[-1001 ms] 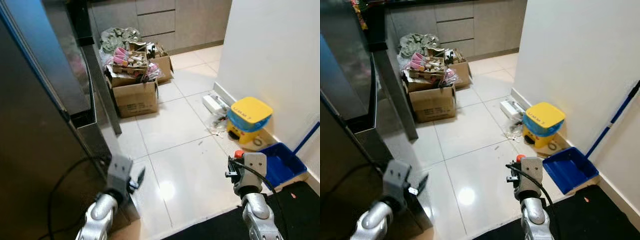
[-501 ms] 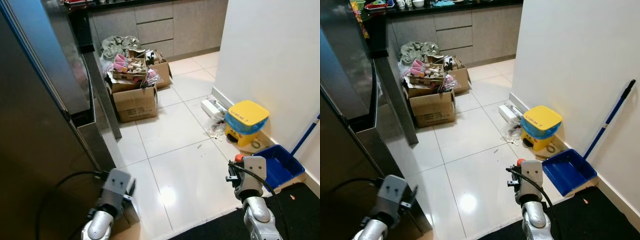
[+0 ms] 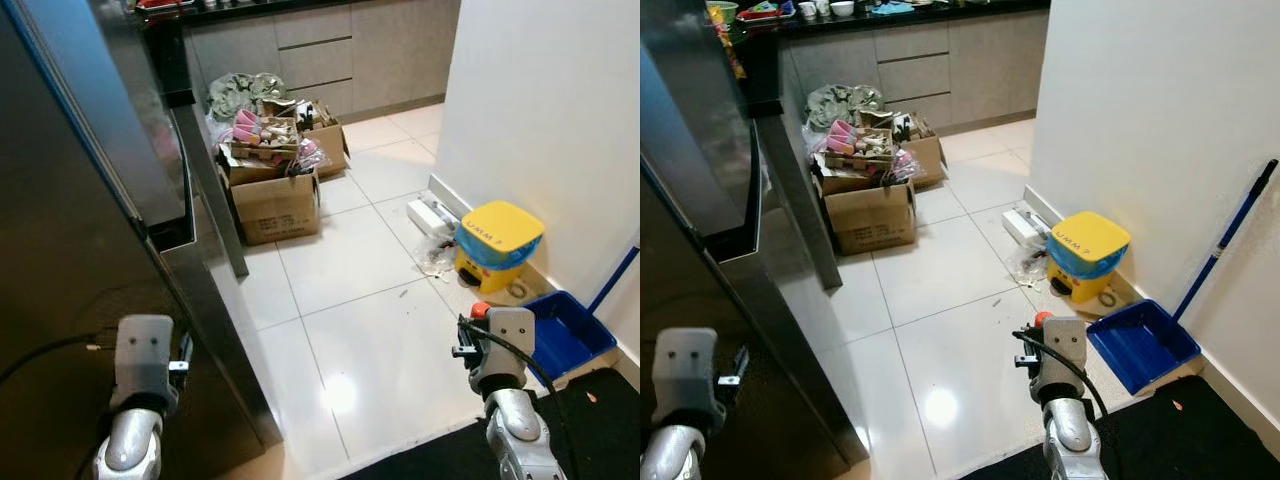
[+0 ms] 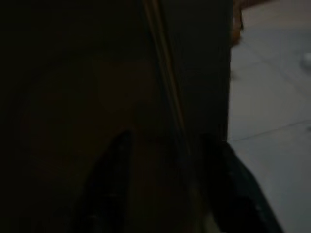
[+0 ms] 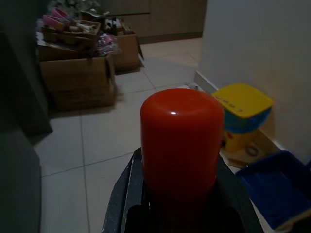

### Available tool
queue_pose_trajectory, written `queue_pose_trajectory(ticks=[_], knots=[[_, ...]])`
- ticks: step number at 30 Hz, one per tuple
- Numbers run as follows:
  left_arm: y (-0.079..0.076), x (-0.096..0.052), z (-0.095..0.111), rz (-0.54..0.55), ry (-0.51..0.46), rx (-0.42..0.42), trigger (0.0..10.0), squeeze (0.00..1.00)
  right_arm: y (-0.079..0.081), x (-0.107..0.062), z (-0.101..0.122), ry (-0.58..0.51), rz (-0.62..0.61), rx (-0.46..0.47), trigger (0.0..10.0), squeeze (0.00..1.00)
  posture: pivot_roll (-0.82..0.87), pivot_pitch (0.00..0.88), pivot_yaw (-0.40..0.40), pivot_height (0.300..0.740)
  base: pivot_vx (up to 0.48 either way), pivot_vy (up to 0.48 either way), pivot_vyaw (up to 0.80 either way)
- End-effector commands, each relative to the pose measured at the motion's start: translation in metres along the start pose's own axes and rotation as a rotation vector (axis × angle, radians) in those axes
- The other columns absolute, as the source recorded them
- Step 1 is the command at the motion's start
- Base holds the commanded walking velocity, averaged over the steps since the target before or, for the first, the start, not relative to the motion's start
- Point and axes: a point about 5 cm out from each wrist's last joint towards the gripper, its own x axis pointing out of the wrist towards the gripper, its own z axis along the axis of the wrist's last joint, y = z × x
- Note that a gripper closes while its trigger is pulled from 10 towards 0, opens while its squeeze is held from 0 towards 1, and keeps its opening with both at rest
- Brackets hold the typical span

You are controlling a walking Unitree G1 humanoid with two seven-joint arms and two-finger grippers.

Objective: Restocking fridge

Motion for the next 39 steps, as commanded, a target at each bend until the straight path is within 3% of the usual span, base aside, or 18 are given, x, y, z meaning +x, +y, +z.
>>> queue_pose_trajectory(ticks=[1,6,13,14,32,39], knots=[[-0.001,0.0,-0.007,0.017,0.039,-0.026,0.0,0.0,0.001,-0.001,-0.001,-0.004,0.001,0.002,10.0,0.0,-0.07,0.094,0.067,0.74,0.0,0.0,0.0],[-0.008,0.02,0.006,0.011,0.015,-0.053,0.0,0.0,-0.001,0.001,0.001,-0.008,-0.001,-0.003,10.0,0.0,-0.07,0.083,0.071,0.74,0.0,0.0,0.0],[-0.009,0.032,0.013,0.023,0.006,-0.066,0.3,0.0,0.0,0.001,0.002,-0.012,-0.01,0.002,10.0,0.0,-0.07,0.083,0.072,0.74,0.0,0.0,0.0],[-0.009,0.035,0.015,0.037,0.002,-0.066,10.0,0.0,0.0,0.001,0.002,-0.012,-0.01,0.003,10.0,0.0,-0.07,0.083,0.071,0.74,0.0,0.0,0.0],[-0.014,0.064,0.025,0.138,-0.023,-0.049,10.0,0.0,0.0,0.001,0.002,-0.011,-0.012,0.005,10.0,0.0,-0.08,0.088,0.068,0.74,0.0,0.0,0.0],[0.006,0.068,0.021,0.227,-0.005,-0.016,10.0,0.0,-0.002,0.0,0.002,-0.011,-0.018,0.005,10.0,0.0,-0.08,0.091,0.068,0.74,0.0,0.0,0.0]])
